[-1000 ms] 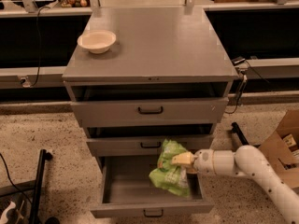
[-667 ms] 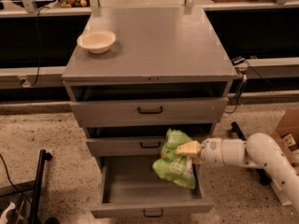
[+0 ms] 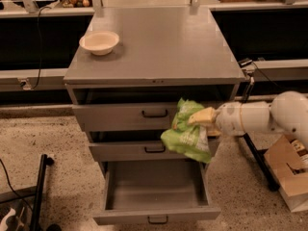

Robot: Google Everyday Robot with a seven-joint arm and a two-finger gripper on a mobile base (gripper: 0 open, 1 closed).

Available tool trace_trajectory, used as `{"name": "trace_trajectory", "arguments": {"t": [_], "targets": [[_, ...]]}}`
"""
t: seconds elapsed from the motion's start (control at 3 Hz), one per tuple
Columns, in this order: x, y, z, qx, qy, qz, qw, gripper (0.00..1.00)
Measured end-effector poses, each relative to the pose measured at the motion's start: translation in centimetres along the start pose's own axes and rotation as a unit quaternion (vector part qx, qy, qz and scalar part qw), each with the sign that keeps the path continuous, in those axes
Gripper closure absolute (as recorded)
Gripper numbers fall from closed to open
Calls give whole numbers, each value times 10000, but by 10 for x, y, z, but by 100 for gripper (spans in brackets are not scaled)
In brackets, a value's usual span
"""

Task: Pick green rice chip bag from bottom drawer and place on counter

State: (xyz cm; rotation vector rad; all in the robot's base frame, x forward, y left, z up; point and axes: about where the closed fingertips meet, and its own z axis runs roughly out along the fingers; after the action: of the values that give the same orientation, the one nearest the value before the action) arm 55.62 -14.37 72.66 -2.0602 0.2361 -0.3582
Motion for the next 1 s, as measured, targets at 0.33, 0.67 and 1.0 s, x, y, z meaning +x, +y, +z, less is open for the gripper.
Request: {"name": "trace_trajectory", "arguments": {"t": [0.33, 0.67, 1.0], "targets": [[28, -53, -15, -327, 181, 118, 9992, 100], [49, -96, -21, -532, 202, 149, 9983, 100], [49, -96, -21, -530, 202, 148, 9983, 100]]}}
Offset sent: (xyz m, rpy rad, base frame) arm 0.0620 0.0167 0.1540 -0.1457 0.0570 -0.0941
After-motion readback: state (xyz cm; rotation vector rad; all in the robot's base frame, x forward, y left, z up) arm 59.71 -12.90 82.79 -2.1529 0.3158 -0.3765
